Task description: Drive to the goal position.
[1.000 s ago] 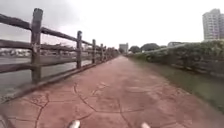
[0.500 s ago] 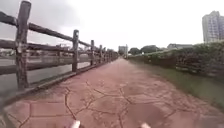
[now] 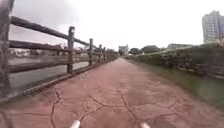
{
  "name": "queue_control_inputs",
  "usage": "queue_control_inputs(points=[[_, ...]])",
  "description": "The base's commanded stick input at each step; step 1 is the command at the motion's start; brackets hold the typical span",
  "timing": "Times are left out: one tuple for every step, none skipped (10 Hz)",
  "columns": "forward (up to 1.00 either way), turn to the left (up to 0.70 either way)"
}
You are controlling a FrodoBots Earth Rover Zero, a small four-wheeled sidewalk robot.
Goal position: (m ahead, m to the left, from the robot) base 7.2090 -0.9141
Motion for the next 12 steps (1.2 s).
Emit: queue_control_inputs(points=[[0.70,-0.35],[0.70,-0.35],[0.70,-0.35],[0.70,-0.29],[0.70,-0.02],[0.70,-0.01],[0.70,0.00],[0.70,0.00],[0.70,0.00],[0.70,0.00],[0.70,0.00],[0.70,0.00]])
